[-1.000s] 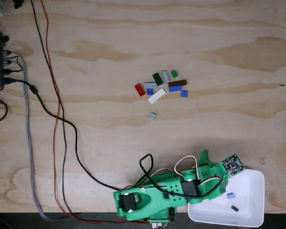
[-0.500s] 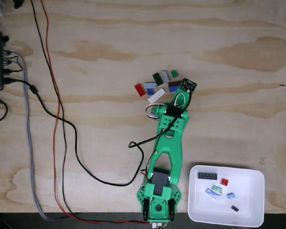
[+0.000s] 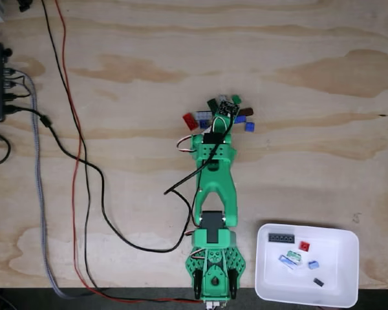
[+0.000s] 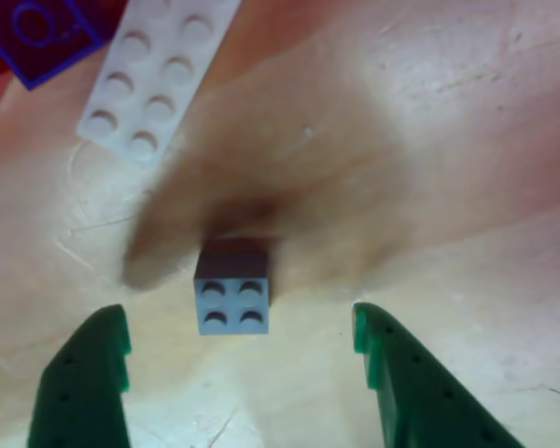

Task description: Put all lego bricks in the bin.

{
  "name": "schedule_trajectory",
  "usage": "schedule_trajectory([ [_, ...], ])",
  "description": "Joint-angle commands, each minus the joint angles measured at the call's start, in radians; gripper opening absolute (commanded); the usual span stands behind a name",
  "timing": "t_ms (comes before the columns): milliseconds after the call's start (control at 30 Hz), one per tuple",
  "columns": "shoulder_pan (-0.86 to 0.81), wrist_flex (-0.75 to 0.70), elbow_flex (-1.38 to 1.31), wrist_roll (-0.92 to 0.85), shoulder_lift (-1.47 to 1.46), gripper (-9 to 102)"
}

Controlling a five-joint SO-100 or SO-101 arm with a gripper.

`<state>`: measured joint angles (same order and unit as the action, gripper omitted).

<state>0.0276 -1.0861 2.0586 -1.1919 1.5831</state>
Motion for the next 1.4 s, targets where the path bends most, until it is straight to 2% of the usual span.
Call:
schedule_trajectory([
  [0,0.014,0.017,-0.063,0.014,0.008,23],
  [167,0.018,0.043,-0.057,0.014,-0.003,13],
  [233,0.018,0.06,-0.035,0.012,0.009,2],
  [367,0.006,0.083,0.031,0.044,0.094,0],
  [467,-0.066,0.025,0.029,0.144,0.288,0],
  [600,-0.371,-0.107,-0.031,0.212,0.706,0],
  [767,-0.928,-0.193,0.038,-0.057,1.066,0],
  [833,-1.106,-0.163,0.132,-0.189,1.098,0],
  [933,-1.316,-0.005,0.241,-0.328,1.072,0],
  [1133,-1.601,0.121,0.367,-0.577,1.046,0],
  [1233,-1.651,0.169,0.446,-0.63,1.065,0],
  [1300,-1.621,0.175,0.448,-0.586,1.057,0],
  [1333,-1.6,0.16,0.443,-0.569,1.057,5],
  [1367,-1.572,0.15,0.437,-0.543,1.054,30],
])
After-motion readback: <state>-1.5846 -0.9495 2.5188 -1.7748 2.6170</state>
